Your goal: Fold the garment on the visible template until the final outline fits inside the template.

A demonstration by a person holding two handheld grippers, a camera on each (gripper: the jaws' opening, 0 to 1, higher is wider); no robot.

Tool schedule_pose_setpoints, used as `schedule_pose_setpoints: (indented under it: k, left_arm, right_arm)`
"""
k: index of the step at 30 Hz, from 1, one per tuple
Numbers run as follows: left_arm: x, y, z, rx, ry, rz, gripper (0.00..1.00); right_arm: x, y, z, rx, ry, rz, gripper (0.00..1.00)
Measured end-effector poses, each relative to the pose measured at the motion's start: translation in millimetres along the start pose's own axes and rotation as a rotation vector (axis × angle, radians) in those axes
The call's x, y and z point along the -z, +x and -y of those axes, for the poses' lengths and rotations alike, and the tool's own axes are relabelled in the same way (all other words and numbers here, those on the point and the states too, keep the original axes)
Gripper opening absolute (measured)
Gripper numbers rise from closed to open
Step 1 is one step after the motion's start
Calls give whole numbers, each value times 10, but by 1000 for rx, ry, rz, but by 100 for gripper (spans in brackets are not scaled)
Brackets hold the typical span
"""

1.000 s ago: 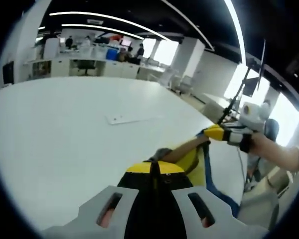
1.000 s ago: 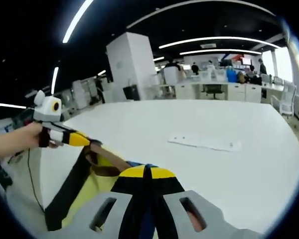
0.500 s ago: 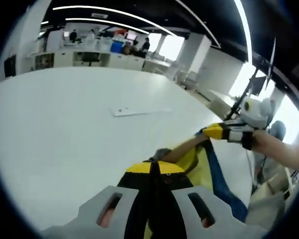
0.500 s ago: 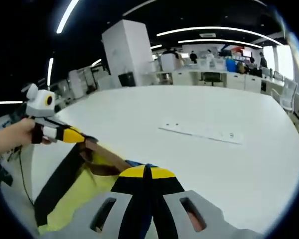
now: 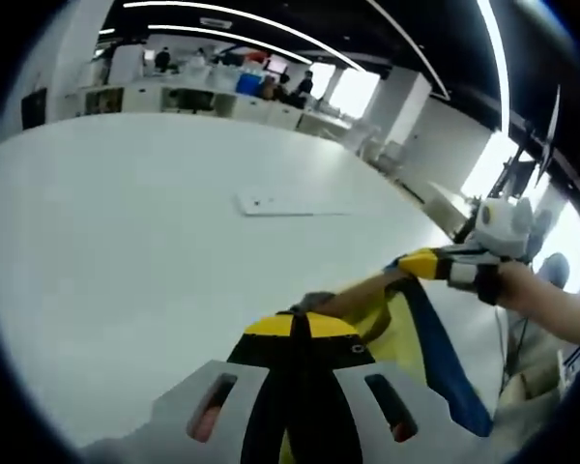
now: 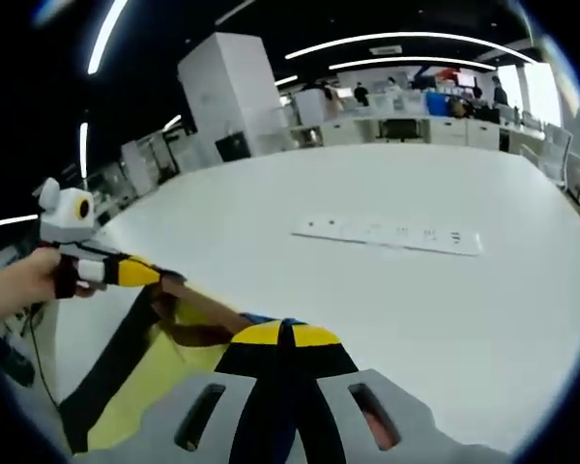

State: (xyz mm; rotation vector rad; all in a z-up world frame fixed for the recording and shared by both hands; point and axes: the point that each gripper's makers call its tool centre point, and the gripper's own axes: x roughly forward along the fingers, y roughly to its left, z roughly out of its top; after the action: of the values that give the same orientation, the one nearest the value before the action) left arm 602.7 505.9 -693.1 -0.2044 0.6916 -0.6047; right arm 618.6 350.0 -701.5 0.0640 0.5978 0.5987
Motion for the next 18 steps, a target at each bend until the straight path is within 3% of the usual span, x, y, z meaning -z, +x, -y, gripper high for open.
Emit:
schedule_pose_setpoints:
  k: [18]
  left_arm:
    - [110,358,-314,-39,-22,-55,0]
  right_arm:
    - [143,352,165,25,-31,-66,2]
